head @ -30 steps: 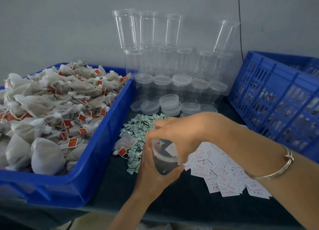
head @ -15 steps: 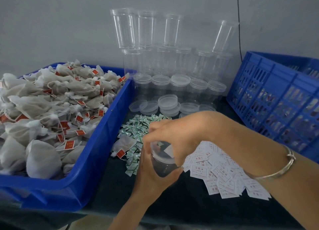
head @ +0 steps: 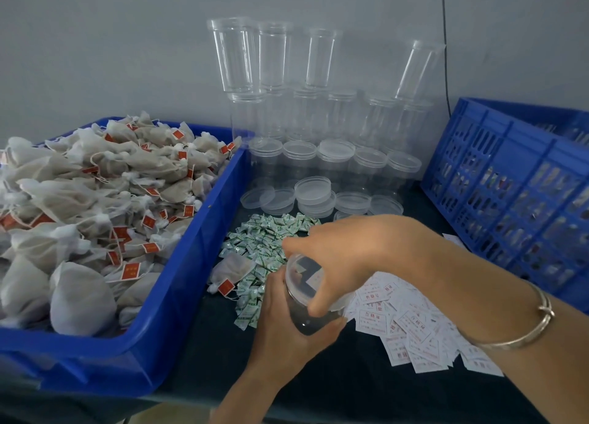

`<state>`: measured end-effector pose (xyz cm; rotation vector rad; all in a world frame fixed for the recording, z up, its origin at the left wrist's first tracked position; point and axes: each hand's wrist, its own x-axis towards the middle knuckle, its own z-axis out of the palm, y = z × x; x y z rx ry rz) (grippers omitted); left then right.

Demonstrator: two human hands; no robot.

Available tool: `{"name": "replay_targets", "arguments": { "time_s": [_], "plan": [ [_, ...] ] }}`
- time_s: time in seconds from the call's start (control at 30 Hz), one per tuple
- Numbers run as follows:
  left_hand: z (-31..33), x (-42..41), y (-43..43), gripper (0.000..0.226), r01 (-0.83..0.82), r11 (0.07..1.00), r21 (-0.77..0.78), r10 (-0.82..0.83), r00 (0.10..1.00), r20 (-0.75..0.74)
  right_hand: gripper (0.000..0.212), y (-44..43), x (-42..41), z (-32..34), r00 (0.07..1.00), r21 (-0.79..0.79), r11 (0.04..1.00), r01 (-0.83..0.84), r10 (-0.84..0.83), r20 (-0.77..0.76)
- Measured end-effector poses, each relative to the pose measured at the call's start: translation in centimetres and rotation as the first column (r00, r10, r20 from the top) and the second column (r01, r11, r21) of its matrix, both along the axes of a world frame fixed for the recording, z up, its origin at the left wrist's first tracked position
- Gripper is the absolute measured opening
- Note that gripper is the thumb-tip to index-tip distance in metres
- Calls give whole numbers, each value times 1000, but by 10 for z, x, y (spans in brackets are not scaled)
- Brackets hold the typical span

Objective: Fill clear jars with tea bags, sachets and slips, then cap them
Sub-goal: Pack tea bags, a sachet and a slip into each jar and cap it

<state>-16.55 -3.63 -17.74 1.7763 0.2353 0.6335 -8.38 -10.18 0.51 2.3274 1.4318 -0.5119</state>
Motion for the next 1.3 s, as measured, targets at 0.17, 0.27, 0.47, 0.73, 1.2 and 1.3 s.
{"name": "replay_targets", "arguments": {
  "time_s": [0.17, 0.27, 0.47, 0.73, 1.2, 1.3],
  "plan": [
    [0, 4, 0, 79, 26, 1000, 9, -26, 1000, -10, 62, -3, 11, -2, 999, 20, 1000, -15, 15, -40],
    [-1, 5, 1, 77, 39, 999, -13, -39, 999, -4, 65, -2, 16, -4, 998, 38, 999, -35, 37, -44],
    [-3, 5, 3, 78, 36, 999, -14, -36, 999, -4, 68, -5, 22, -1, 987, 81, 995, -62, 73, -140],
    [0, 4, 1, 78, 1, 1000, 21, -1, 1000, -2, 76, -42, 83, 45, 951, 451, 849, 276, -173, -256],
    [-3, 5, 3, 89, 26, 999, 24, -26, 1000, -1, 50, -24, 181, -89, 727, 686, 407, 604, -633, -265],
    [-3, 6, 4, 91, 21, 999, 37, -21, 1000, -2, 57, -11, 196, -94, 694, 722, 313, 617, -649, -312]
  ]
}}
